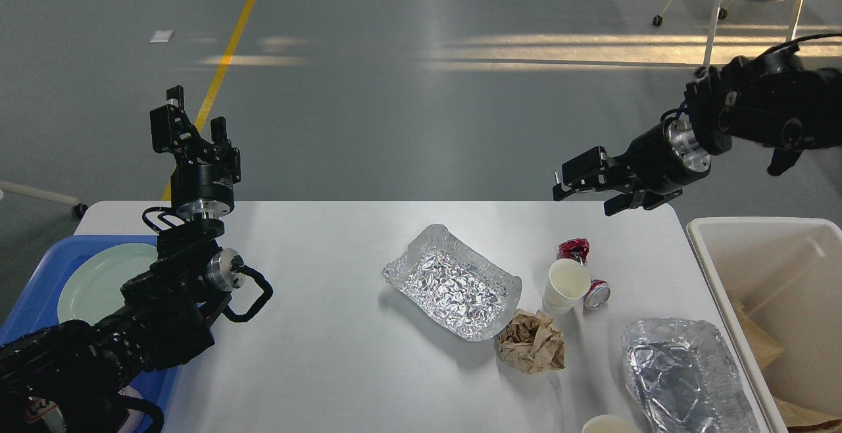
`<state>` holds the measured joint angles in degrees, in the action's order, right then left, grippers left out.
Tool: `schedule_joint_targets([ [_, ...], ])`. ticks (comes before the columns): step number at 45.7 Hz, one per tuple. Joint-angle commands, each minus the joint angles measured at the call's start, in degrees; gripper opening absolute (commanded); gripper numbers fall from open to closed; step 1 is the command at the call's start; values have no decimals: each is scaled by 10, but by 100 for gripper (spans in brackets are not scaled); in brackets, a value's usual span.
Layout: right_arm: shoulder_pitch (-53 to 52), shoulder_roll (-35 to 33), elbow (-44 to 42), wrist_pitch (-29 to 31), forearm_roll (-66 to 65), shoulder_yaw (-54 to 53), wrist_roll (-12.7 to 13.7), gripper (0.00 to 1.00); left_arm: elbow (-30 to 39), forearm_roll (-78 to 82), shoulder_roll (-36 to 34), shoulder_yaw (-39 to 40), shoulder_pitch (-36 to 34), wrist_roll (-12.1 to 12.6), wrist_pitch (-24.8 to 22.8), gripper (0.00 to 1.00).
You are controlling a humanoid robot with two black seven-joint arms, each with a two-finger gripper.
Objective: Tidy desktop
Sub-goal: 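Reach the right gripper down to the white paper cup and grasp it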
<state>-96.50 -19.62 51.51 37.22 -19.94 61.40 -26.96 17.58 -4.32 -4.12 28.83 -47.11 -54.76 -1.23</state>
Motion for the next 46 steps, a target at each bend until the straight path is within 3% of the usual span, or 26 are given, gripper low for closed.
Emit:
schedule_joint_targets([
  [1, 44, 14, -1, -52, 0, 1, 2, 99, 0, 0, 0, 0, 0, 0, 0, 96],
  [15, 124, 46, -3, -200, -27, 48, 12, 93, 0, 0, 1, 0, 0, 0, 0, 96],
  [31, 187, 69, -32, -276, -30, 62, 52, 73, 0, 0, 1, 0, 0, 0, 0, 96],
  [37, 199, 72, -36, -298, -29, 64, 67, 59, 0, 0, 1, 0, 0, 0, 0, 96],
  [46, 207, 74, -36, -300, -29, 79, 67, 13, 0, 0, 0, 0, 0, 0, 0, 96],
])
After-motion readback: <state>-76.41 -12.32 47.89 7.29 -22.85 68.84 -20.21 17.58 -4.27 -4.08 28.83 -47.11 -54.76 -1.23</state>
